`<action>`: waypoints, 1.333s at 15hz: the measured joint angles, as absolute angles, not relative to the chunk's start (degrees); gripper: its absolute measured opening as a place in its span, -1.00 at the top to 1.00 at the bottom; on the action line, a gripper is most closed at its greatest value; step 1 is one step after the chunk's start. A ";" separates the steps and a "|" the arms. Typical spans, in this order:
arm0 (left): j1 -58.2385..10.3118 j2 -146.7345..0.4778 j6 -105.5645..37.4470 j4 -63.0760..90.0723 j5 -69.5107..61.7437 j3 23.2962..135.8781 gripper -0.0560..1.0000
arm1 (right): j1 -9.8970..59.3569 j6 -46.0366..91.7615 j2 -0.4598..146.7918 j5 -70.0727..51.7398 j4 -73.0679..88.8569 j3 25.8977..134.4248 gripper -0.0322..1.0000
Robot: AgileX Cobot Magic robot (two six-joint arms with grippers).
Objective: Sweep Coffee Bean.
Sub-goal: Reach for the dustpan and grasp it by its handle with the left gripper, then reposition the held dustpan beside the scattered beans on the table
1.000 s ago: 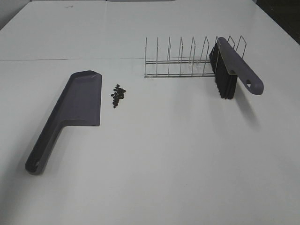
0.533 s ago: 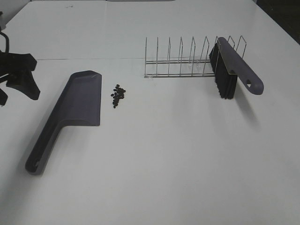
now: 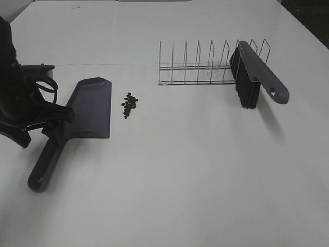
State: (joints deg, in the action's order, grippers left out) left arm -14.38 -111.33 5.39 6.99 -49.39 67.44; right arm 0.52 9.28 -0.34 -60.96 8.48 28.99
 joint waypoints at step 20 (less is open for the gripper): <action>-14.84 -117.28 9.91 7.22 -43.77 67.84 0.38 | 0.52 9.28 -0.34 -60.96 9.51 28.99 -0.55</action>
